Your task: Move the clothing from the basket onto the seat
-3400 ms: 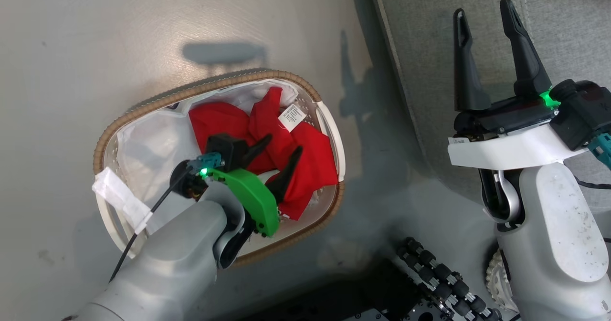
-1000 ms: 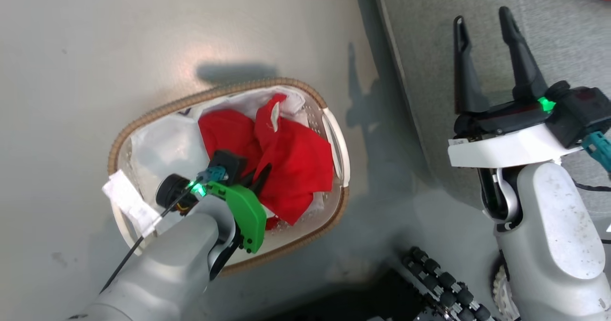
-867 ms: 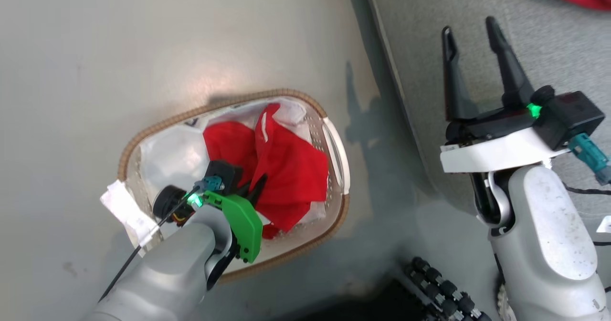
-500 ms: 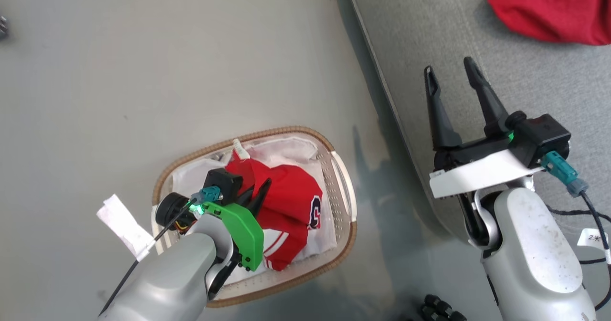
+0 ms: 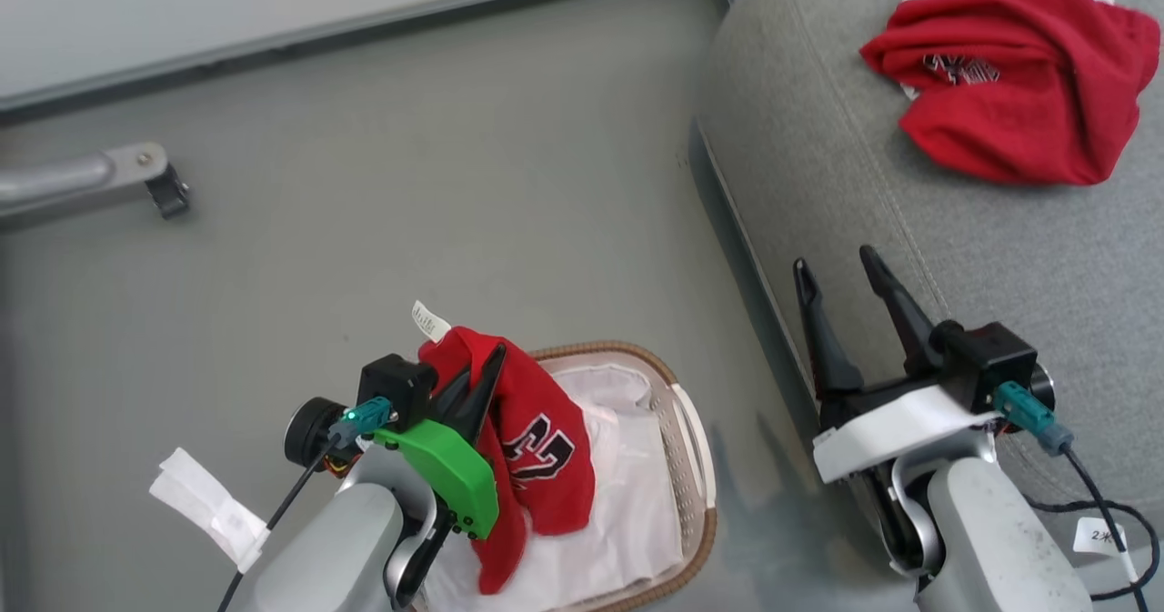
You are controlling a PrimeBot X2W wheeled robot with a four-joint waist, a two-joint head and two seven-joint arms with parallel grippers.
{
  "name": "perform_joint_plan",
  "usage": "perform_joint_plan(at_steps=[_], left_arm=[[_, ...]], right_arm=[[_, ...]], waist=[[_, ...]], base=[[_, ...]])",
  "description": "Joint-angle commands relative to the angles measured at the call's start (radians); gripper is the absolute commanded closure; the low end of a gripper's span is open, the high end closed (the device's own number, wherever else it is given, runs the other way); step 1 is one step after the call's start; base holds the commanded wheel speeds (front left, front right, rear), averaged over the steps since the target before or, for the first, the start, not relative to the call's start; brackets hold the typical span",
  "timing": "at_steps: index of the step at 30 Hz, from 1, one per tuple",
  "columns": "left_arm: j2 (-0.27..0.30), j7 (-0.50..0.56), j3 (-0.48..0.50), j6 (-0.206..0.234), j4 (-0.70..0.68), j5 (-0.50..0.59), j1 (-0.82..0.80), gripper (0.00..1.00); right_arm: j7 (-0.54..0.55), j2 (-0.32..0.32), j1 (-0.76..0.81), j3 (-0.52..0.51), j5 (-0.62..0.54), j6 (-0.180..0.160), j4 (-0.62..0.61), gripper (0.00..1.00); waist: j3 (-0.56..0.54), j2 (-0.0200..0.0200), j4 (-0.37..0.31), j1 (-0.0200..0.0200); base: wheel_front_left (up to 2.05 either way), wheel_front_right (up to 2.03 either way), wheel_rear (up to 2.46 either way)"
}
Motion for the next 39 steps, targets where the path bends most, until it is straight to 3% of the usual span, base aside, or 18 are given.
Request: perform_joint_plan(at_steps=[1, 9, 14, 25, 34, 39], left_arm=[[-0.008, -0.003, 0.033, 0.001, -0.018, 0.025, 0.025, 1.0], [-0.055, -0.003, 0.201, 0.001, -0.132, 0.116, 0.075, 1.0], [-0.081, -0.003, 0.246, 0.0, -0.204, 0.143, 0.081, 1.0], [-0.09, -0.003, 0.243, 0.0, -0.367, 0.147, -0.041, 1.0], [-0.111, -0.003, 0.198, 0.0, -0.398, 0.134, -0.047, 1.0], [-0.123, -0.003, 0.162, 0.0, -0.404, 0.123, -0.048, 1.0]], right_arm=[[-0.002, -0.003, 0.022, 0.006, -0.006, -0.001, 0.008, 0.0], [-0.002, -0.004, 0.082, 0.011, 0.007, -0.001, 0.023, 0.0], [-0.002, -0.004, 0.124, 0.01, 0.02, -0.001, 0.031, 0.0], [-0.002, -0.003, 0.16, 0.049, 0.023, -0.001, 0.028, 0.0], [-0.002, -0.003, 0.014, 0.254, 0.018, -0.001, -0.064, 0.0], [-0.002, -0.004, -0.1, 0.328, 0.007, -0.001, -0.029, 0.0]], waist=[[-0.105, 0.0, 0.058, 0.0001], [-0.197, 0.0, 0.09, 0.0001], [-0.246, 0.0, 0.104, 0.0001], [-0.288, 0.0, 0.123, 0.0001], [-0.287, 0.0, 0.137, 0.0001], [-0.285, 0.0, 0.167, 0.0001]], base=[[0.0, 0.0, 0.0], [0.0, 0.0, 0.0], [0.0, 0.0, 0.0], [0.0, 0.0, 0.0], [0.0, 0.0, 0.0], [0.0, 0.0, 0.0]])
